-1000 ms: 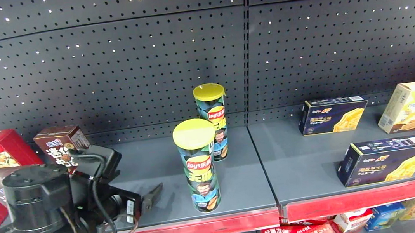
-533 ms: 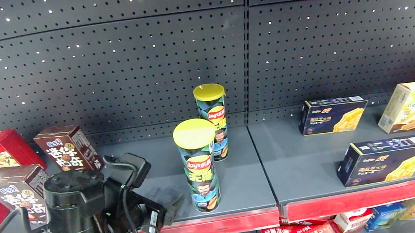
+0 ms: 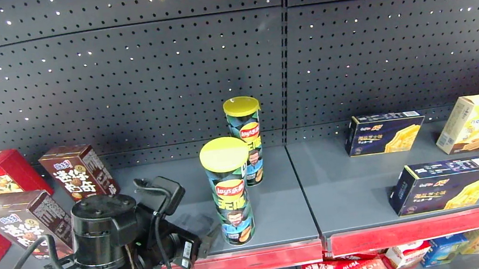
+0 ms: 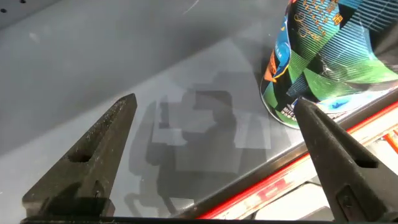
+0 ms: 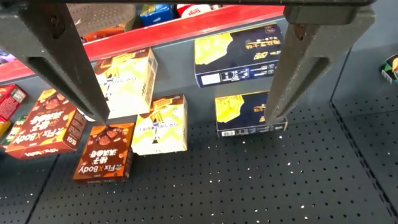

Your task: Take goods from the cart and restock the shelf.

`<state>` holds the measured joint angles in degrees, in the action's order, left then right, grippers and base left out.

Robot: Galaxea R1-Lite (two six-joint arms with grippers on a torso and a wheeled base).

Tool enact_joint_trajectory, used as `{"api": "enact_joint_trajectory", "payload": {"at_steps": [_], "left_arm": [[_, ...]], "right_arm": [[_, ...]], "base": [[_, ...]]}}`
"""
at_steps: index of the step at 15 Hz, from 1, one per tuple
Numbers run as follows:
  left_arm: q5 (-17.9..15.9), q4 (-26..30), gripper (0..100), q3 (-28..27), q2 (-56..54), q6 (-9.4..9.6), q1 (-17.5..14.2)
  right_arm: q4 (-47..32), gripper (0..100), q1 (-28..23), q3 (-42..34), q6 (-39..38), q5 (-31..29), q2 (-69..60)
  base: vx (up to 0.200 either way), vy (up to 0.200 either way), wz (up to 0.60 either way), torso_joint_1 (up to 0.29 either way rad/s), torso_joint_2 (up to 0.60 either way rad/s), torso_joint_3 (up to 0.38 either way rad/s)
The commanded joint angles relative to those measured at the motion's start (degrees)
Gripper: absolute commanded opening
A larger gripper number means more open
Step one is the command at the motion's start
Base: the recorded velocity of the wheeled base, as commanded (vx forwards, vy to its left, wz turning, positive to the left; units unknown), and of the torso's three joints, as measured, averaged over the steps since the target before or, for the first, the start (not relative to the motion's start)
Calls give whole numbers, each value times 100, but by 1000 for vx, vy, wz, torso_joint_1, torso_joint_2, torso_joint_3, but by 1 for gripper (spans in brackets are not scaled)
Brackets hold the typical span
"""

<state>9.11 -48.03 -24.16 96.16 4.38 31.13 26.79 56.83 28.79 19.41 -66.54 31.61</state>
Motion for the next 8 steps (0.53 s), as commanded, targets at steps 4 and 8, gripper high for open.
{"api": "enact_joint_trajectory", "payload": {"at_steps": [4,8], "left_arm": [[3,4,100,-133,140,2,15],[30,4,100,-335,245,-25,218]], "right_arm": [[1,100,-6,3,-7,0,29],[-8,100,-14,-23,2,-8,-32]], "base": [[0,0,0,0,0,0],[0,0,0,0,0,0]]}}
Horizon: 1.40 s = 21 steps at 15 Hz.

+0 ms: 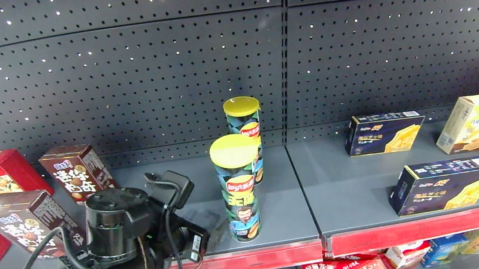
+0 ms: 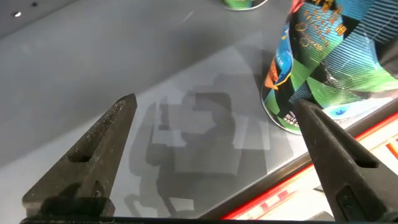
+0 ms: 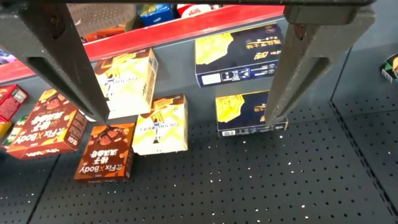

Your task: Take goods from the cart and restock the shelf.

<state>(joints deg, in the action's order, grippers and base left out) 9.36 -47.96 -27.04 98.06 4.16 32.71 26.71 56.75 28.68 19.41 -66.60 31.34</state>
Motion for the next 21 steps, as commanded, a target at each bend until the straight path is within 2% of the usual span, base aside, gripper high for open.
{"api": "enact_joint_trajectory", "payload": {"at_steps": [1,21], "left_arm": [[4,-3,100,-65,82,-3,78],[13,-12,100,-302,266,-47,175]], "right_arm": [[1,100,-6,-3,10,-20,-14],[-8,100,3,-38,151,-90,-181]], "base": [[0,0,0,0,0,0],[0,0,0,0,0,0]]}}
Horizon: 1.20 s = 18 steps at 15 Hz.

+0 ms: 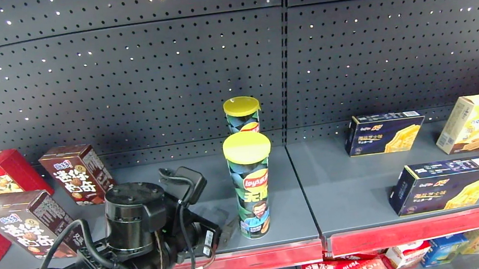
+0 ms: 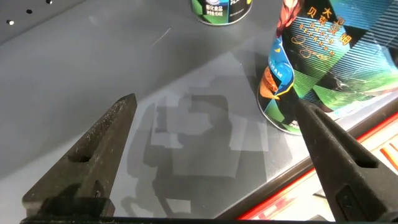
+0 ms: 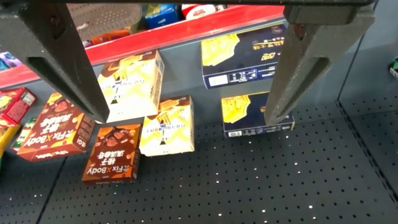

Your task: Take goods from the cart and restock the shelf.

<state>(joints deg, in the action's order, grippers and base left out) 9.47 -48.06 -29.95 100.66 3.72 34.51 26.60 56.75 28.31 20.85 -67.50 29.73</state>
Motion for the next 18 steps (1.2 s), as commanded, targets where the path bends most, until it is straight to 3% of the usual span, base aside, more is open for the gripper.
{"api": "enact_joint_trajectory", "payload": {"at_steps": [1,13,14,16,18], "left_arm": [[2,-11,100,-11,6,-3,-6],[11,-81,100,-55,68,-20,-32],[11,-81,100,-46,59,-64,-41],[336,-90,100,-19,-125,-407,-103],[485,-81,100,77,-591,-618,-401]], "right_arm": [[3,100,3,-1,7,0,-20],[3,100,3,-18,16,0,-29],[3,100,3,-18,16,0,-38],[3,100,3,-115,16,0,-161],[3,100,-6,-220,104,-9,-337]], "base": [[0,0,0,0,0,0],[0,0,0,0,0,0],[0,0,0,0,0,0],[0,0,0,0,0,0],[0,0,0,0,0,0]]}}
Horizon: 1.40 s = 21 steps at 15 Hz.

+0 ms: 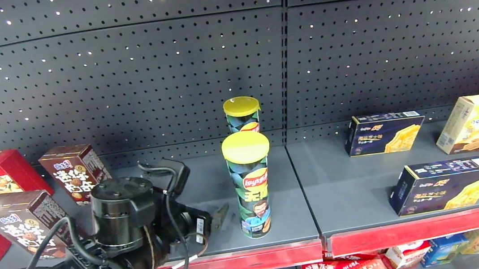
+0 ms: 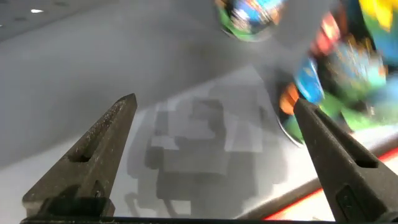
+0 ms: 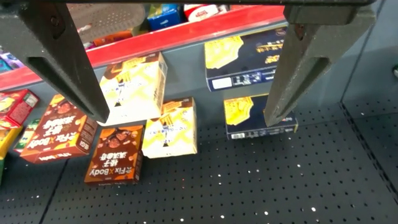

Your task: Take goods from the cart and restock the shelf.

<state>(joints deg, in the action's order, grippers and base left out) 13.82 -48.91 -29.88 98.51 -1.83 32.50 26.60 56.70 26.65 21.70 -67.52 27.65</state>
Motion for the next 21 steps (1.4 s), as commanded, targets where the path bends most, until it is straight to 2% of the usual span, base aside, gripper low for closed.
{"api": "enact_joint_trajectory", "payload": {"at_steps": [1,4,6,7,8,9,10,12,13,14,16,18,21], "left_arm": [[50,13,100,211,-675,-63,-429],[41,66,100,799,-1800,-37,-1149],[6,198,100,1265,-2802,-19,-1800],[-11,373,100,1371,-3215,-19,-2178],[-38,461,100,1388,-3444,-19,-2397],[-161,505,100,1380,-3883,-2,-2819],[-240,496,100,1362,-4103,95,-2969],[-284,505,100,1318,-4446,411,-2969],[-477,496,100,1300,-4543,614,-2960],[-785,488,100,1292,-4560,684,-2969],[-1128,470,100,1292,-4613,701,-2916],[-1101,619,100,1327,-5052,649,-2652],[-1075,1147,100,1327,-5738,693,-2591]], "right_arm": [[3,100,8,-72,80,2,-207],[3,100,17,-72,89,2,-234],[-6,100,17,-125,89,11,-251],[3,100,25,-134,89,20,-234],[3,100,25,-142,89,20,-207],[3,100,34,-169,80,29,-181],[3,100,34,-239,80,29,-181],[-6,100,34,-309,80,11,-190],[-14,100,34,-309,89,11,-190],[-111,100,34,-292,89,11,-190],[-208,100,25,-283,89,2,-225],[-234,100,8,-283,89,-6,-251],[-243,100,-1,-292,89,-6,-198]], "base": [[0,0,0,0,0,0],[0,0,0,0,0,0],[0,0,0,0,0,0],[0,0,0,0,0,0],[0,0,0,0,0,0],[0,0,0,0,0,0],[0,0,0,0,0,0],[0,0,0,0,0,0],[0,0,0,0,0,0],[0,0,0,0,0,0],[0,0,0,0,0,0],[0,0,0,0,0,0],[0,0,0,0,0,0]]}}
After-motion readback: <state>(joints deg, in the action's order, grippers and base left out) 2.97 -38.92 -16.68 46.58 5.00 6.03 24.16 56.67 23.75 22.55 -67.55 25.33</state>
